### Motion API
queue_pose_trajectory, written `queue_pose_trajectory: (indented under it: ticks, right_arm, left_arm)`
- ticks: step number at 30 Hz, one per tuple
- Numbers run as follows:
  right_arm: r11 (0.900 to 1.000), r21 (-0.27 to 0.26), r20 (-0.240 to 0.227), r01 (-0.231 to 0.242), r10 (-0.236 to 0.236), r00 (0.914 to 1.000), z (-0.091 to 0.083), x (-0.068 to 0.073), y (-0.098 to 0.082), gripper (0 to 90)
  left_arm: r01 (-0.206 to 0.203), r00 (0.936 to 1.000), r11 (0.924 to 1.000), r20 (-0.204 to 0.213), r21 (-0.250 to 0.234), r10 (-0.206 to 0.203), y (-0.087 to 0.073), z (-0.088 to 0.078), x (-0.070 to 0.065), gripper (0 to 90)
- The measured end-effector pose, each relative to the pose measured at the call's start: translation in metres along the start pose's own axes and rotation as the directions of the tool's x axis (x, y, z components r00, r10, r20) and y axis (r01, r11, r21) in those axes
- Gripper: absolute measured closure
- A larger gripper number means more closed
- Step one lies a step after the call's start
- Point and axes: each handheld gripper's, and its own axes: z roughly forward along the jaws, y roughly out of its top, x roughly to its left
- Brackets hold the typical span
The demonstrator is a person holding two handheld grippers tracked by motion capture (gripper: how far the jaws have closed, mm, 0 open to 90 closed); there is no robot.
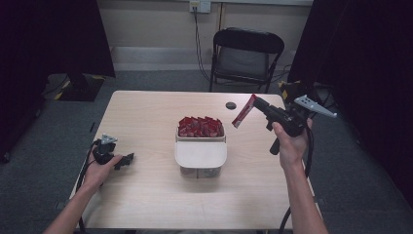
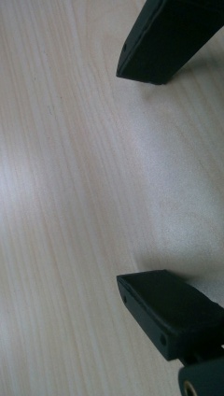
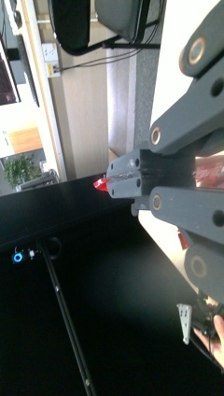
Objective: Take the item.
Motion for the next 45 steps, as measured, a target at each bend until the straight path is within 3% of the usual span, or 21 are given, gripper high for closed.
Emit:
queue_pose_trajectory:
  ticks: [12, 22, 29, 34, 43, 45]
  right_arm:
    - [0.998, 0.068, 0.074, -0.009, 0.004, 0.9972, 0.007, -0.025, -0.015, 90.0]
    - [0.988, 0.155, 0.127, 0.003, -0.023, 0.9916, 0.020, -0.040, -0.039, 90.0]
    - [0.972, 0.233, 0.158, 0.025, -0.063, 0.9854, 0.029, -0.044, -0.052, 90.0]
    - [0.958, 0.285, 0.150, 0.039, -0.085, 0.9850, 0.037, -0.045, -0.060, 90.0]
    - [0.939, 0.341, 0.158, 0.054, -0.114, 0.9809, 0.044, -0.049, -0.077, 90.0]
    - [0.939, 0.341, 0.162, 0.051, -0.112, 0.9804, 0.044, -0.050, -0.078, 90.0]
  left_arm:
    - [0.000, 1.0000, 1.0000, 0.000, 0.000, 0.000, 0.000, 0.000, 0.000, 2.5]
    - [0.000, 1.0000, 1.0000, 0.000, 0.000, 0.000, 0.000, 0.000, 0.000, 2.5]
    - [-0.002, 1.0000, 1.0000, 0.000, 0.001, 0.002, 0.000, 0.000, 0.000, 2.4]
    - [0.000, 1.0000, 1.0000, 0.000, 0.000, 0.000, 0.000, 0.000, 0.000, 2.4]
    - [0.000, 1.0000, 1.0000, 0.000, 0.000, 0.000, 0.000, 0.000, 0.000, 2.5]
    - [0.000, 1.0000, 1.0000, 0.000, 0.000, 0.000, 0.000, 0.000, 0.000, 2.5]
